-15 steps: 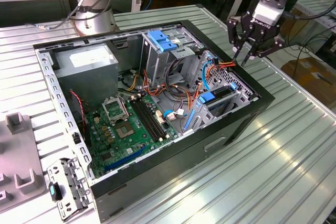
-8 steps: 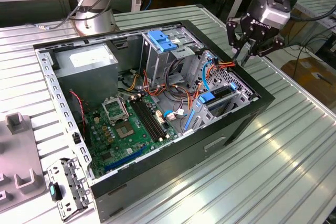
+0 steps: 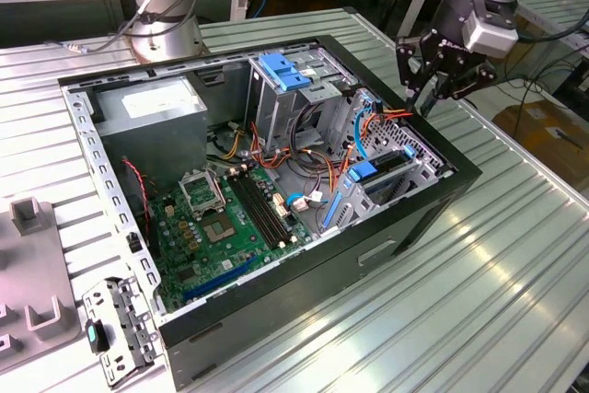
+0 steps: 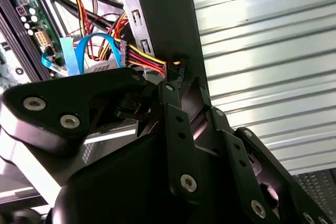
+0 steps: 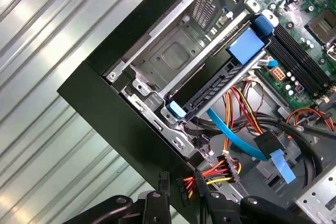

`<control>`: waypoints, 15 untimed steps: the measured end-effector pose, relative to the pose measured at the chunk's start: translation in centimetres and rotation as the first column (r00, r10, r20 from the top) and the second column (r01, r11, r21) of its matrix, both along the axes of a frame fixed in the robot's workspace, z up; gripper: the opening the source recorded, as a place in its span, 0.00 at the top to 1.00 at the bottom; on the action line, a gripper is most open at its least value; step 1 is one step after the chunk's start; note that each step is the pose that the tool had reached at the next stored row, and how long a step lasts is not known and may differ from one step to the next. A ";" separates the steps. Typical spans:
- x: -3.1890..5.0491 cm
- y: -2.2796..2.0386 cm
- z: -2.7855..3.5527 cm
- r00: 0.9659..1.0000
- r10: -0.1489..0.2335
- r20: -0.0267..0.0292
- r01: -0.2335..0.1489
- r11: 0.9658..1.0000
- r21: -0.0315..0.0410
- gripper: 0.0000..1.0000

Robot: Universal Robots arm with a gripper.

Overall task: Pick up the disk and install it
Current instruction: 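Insert the first disk wire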

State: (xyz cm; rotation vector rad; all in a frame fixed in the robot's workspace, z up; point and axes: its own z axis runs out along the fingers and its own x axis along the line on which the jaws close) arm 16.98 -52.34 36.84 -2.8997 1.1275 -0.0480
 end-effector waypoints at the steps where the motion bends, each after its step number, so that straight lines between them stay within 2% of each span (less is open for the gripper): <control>1: 0.02 0.00 -0.05 1.000 0.015 0.000 -0.015 1.000 0.000 0.69; 3: 0.13 0.00 -0.19 0.998 0.063 0.000 -0.063 0.998 0.000 0.69; 5: 0.31 0.01 -0.28 0.996 0.084 0.000 -0.084 0.996 0.000 0.70; 6: 0.34 0.01 -0.27 0.996 0.094 0.000 -0.094 0.996 0.000 0.77; 7: 0.34 0.01 -0.14 0.995 0.098 0.000 -0.098 0.995 0.000 0.83; 9: 0.35 0.01 0.38 0.995 0.100 0.000 -0.100 0.995 0.000 0.83; 15: 0.27 0.02 0.45 0.995 0.101 0.000 -0.101 0.995 -0.002 0.83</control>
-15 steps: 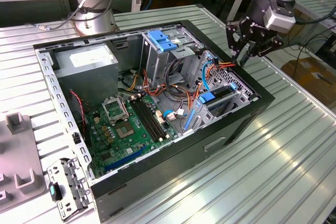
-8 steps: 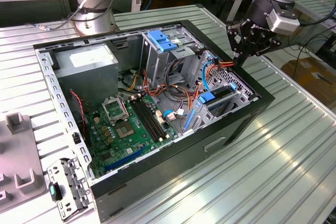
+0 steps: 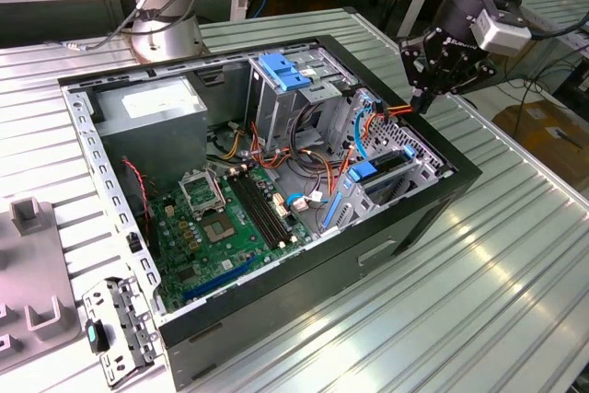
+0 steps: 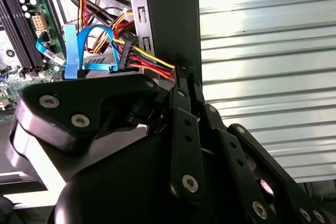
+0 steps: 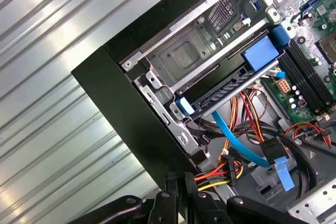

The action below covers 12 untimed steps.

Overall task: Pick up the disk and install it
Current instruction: 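Insert the first disk wire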

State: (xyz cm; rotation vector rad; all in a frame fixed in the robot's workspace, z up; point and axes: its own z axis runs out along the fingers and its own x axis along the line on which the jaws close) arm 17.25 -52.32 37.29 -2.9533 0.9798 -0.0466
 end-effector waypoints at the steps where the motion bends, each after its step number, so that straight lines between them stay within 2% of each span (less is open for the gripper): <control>1: -0.24 0.00 0.00 1.000 0.000 0.000 0.000 1.000 0.000 0.83; 5: -1.06 -0.01 -0.01 1.000 -0.004 0.000 0.004 1.000 0.000 0.83; 12: -1.41 0.00 0.00 0.998 -0.059 0.000 0.059 0.998 0.000 0.83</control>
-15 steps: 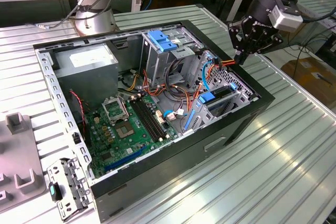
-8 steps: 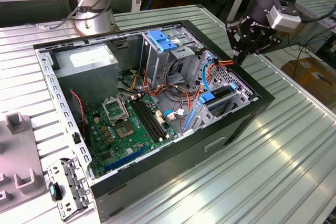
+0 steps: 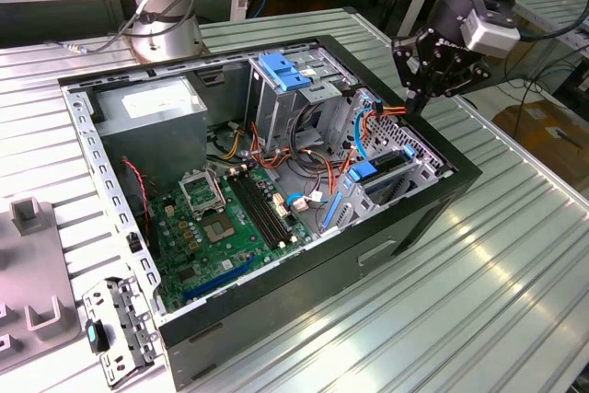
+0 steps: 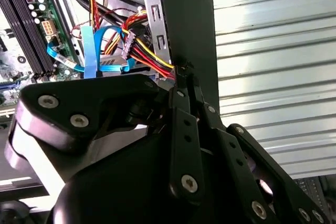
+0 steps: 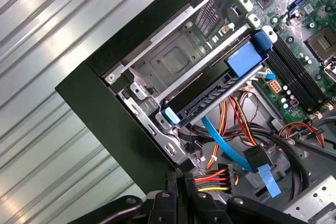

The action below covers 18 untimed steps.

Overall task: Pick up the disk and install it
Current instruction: 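Insert the first disk wire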

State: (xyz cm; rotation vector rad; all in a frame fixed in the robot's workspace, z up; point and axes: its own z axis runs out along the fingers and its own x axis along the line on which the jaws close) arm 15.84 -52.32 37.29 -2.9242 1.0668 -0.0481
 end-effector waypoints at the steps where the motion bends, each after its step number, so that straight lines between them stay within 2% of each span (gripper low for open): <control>1: -0.17 0.00 0.00 1.000 -0.001 0.000 0.001 1.000 0.000 0.83; 5: -1.02 -0.05 -0.01 1.000 -0.003 0.000 0.003 1.000 0.000 0.83; 8: -1.02 -0.04 -0.01 0.998 -0.056 0.000 0.056 0.998 0.000 0.83; 9: -1.05 -0.04 -0.01 0.997 -0.078 0.000 0.078 0.997 0.000 0.83; 13: -1.61 -0.06 -0.01 0.997 -0.082 0.000 0.082 0.997 0.000 0.83; 16: -1.61 -0.06 -0.02 0.993 -0.121 0.000 0.121 0.993 0.000 0.83; 18: -1.61 -0.06 -0.02 0.987 -0.159 0.000 0.159 0.987 0.000 0.83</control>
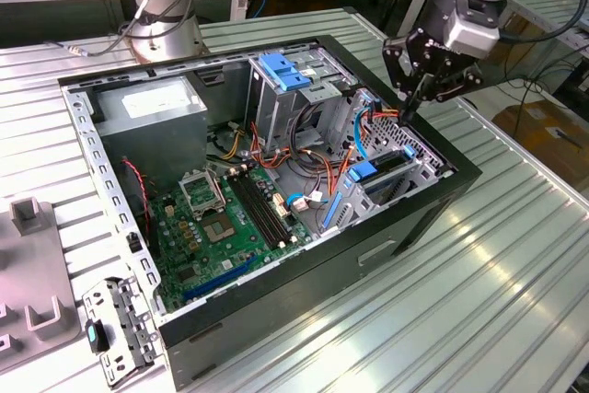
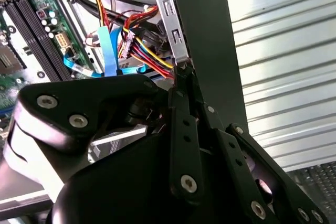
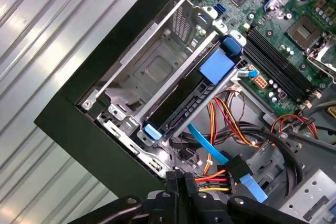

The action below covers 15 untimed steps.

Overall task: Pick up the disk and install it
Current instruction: 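Insert the first disk wire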

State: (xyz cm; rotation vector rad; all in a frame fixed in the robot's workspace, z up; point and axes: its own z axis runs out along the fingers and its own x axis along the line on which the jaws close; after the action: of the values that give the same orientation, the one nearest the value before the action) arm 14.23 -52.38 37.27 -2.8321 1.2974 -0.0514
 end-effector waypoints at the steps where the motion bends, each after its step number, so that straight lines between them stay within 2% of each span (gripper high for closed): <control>1: 0.00 0.00 0.00 1.000 -0.015 0.000 0.015 1.000 0.000 0.83; 4: 0.00 0.00 -0.01 0.998 -0.066 0.000 0.066 0.998 0.000 0.83; 6: 0.00 0.00 -0.02 0.995 -0.097 0.000 0.097 0.995 0.000 0.83; 7: 0.00 0.00 -0.02 0.991 -0.133 0.000 0.133 0.991 0.000 0.83; 9: 0.00 0.00 -0.03 0.985 -0.172 0.000 0.172 0.985 0.000 0.83; 10: 0.00 0.00 -0.03 0.979 -0.202 0.000 0.202 0.979 0.000 0.83; 11: 0.00 0.00 -0.04 0.972 -0.237 0.000 0.237 0.972 0.000 0.83; 12: -0.02 0.00 -0.06 0.969 -0.248 0.000 0.248 0.969 0.000 0.83; 15: -0.55 0.00 -0.07 0.967 -0.256 0.000 0.256 0.967 0.000 0.83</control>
State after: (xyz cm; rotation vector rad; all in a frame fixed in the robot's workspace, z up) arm 13.68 -52.39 37.21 -2.6451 1.6540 -0.0565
